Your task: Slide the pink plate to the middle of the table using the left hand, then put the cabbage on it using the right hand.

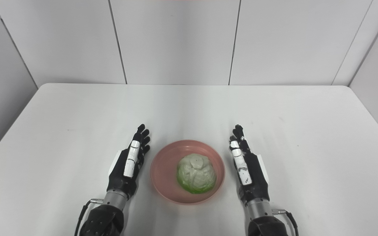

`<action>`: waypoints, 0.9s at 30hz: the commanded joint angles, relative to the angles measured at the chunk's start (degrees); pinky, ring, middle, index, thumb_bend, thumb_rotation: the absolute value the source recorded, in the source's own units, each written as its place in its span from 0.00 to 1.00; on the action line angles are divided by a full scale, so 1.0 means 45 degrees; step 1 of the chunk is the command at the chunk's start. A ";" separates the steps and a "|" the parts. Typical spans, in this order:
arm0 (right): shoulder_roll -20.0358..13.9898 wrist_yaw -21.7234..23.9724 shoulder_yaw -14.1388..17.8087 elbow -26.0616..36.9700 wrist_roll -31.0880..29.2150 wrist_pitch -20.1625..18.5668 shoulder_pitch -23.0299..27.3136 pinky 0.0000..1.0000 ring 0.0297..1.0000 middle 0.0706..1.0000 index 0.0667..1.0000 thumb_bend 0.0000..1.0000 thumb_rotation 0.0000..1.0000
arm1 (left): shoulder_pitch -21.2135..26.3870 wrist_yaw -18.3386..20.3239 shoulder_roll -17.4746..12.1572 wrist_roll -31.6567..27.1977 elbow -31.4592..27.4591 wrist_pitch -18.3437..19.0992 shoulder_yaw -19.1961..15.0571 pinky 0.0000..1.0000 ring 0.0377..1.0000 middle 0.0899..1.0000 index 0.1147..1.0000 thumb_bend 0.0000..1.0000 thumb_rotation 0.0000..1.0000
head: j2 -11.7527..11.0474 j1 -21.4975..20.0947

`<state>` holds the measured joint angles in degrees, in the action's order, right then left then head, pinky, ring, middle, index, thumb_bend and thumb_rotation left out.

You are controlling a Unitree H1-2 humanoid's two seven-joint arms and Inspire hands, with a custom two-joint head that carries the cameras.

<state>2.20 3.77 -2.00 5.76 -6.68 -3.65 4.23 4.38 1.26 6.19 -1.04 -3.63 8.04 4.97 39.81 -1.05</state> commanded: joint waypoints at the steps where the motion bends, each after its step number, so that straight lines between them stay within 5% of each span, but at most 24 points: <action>1: 0.0081 0.0059 -0.0051 0.0443 -0.0032 0.0359 0.0279 1.00 0.99 0.99 0.98 0.68 0.84 | 0.0259 0.0096 -0.0073 0.0132 -0.0405 -0.0146 0.0123 1.00 1.00 1.00 1.00 0.73 1.00 | 0.0023 0.0008; 27: 0.0033 0.0073 -0.0014 0.0257 -0.0017 0.0339 0.0412 1.00 0.99 0.99 0.98 0.72 0.83 | 0.0391 0.0073 -0.0270 0.0064 -0.0124 -0.0228 0.0070 1.00 1.00 1.00 1.00 0.74 1.00 | -0.0062 -0.0001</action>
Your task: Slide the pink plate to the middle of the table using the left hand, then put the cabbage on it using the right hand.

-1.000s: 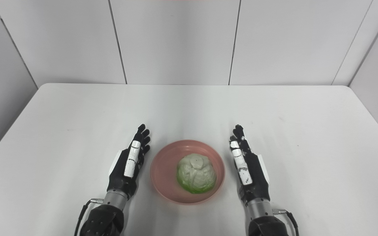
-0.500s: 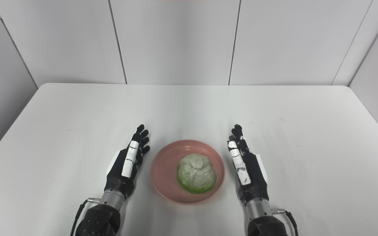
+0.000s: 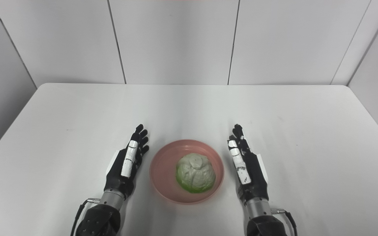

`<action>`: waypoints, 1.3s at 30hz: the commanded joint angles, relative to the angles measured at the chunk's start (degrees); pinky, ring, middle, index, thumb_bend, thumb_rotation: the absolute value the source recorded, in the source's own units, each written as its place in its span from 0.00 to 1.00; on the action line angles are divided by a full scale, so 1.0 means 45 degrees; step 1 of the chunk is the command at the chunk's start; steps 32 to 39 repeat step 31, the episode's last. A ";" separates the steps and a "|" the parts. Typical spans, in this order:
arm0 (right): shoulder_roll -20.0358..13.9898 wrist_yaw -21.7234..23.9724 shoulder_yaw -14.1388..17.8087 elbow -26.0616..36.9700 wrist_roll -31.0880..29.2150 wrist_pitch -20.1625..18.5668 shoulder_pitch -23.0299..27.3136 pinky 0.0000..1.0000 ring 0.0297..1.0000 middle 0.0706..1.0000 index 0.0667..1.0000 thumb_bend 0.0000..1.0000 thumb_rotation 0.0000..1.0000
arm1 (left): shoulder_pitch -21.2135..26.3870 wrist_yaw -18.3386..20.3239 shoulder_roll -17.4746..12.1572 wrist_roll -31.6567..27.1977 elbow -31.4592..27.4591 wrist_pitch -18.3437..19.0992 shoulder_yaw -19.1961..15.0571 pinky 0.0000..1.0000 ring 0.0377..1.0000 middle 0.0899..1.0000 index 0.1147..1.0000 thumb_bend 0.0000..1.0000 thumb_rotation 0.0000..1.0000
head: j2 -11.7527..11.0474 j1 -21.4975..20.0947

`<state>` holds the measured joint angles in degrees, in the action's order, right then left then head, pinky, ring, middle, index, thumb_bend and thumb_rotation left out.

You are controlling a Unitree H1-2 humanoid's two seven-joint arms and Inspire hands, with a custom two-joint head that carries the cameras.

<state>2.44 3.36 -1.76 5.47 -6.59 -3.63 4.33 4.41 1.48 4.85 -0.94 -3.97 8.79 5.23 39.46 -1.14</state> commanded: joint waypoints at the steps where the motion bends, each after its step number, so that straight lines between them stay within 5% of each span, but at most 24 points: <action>1: -0.0043 0.0194 -0.0085 0.0342 -0.0044 0.0297 0.0389 1.00 0.99 1.00 0.99 0.72 0.84 | 0.0400 0.0000 0.0021 0.0088 -0.0016 -0.0425 0.0016 1.00 1.00 1.00 1.00 0.74 1.00 | 0.0016 0.0019; 11: 0.0028 0.0117 -0.0058 0.0313 -0.0011 0.0357 0.0377 1.00 0.99 0.99 0.98 0.72 0.82 | 0.0304 -0.0022 0.0112 0.0033 -0.0133 -0.0576 0.0045 1.00 1.00 1.00 1.00 0.76 1.00 | -0.0013 0.0005; 16: 0.0022 0.0120 -0.0084 0.0391 0.0019 0.0296 0.0352 1.00 0.99 1.00 0.99 0.71 0.82 | 0.0171 -0.0060 0.0141 0.0241 0.0126 -0.1930 0.0190 1.00 1.00 1.00 1.00 0.72 1.00 | -0.0021 0.0026; 30: 0.0143 0.0013 -0.0181 0.0619 0.0182 0.0318 0.0186 1.00 0.99 1.00 0.99 0.70 0.80 | -0.0105 -0.0298 0.0258 0.0598 0.0156 -0.2951 0.0224 1.00 1.00 1.00 1.00 0.74 0.96 | -0.0161 -0.0055; 39: 0.0139 0.0017 -0.0188 0.0633 0.0181 0.0297 0.0181 1.00 0.99 1.00 0.99 0.70 0.80 | -0.0099 -0.0290 0.0243 0.0600 0.0182 -0.2951 0.0221 1.00 1.00 1.00 1.00 0.74 0.96 | -0.0155 -0.0060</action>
